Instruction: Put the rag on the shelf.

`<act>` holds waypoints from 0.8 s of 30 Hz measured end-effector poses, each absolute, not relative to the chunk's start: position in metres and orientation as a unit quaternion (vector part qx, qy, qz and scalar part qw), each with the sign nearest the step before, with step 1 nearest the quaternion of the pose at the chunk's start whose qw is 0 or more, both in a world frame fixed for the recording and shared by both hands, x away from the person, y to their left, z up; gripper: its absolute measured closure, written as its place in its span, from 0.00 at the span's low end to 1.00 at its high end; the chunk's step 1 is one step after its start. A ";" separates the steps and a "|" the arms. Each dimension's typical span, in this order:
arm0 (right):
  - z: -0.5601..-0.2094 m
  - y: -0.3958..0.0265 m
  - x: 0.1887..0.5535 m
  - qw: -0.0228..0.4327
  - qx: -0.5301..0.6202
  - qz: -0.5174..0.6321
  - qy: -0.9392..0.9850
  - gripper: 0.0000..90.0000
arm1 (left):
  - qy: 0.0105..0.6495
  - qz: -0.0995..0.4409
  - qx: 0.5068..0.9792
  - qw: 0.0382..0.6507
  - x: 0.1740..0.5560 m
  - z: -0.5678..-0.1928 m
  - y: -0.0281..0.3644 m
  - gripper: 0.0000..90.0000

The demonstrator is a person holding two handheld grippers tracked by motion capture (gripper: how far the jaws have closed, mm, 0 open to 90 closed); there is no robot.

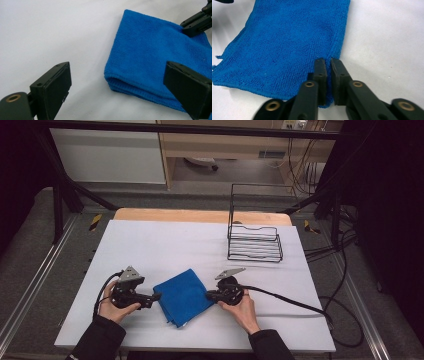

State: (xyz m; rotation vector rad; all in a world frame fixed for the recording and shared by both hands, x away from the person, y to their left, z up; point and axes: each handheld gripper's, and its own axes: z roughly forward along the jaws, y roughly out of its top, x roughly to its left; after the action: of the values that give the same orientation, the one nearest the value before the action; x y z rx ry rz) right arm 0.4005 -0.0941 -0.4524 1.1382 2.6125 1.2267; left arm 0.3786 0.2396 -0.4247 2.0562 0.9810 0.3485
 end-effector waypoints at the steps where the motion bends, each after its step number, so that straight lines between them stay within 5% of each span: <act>1: -0.452 -0.095 0.400 0.020 0.371 0.397 0.840 0.97 | 0.390 0.139 0.815 0.407 0.378 -0.425 0.240 0.09; 24: -0.420 -0.164 0.342 0.077 0.458 0.378 0.801 0.98 | 0.381 0.145 0.819 0.403 0.376 -0.424 0.236 0.09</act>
State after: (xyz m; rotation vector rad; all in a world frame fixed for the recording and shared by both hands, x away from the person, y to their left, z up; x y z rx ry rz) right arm 0.3425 -0.1638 -0.4201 1.3713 2.4009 1.1321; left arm 0.3760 0.2360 -0.4240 2.0688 0.9630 0.3653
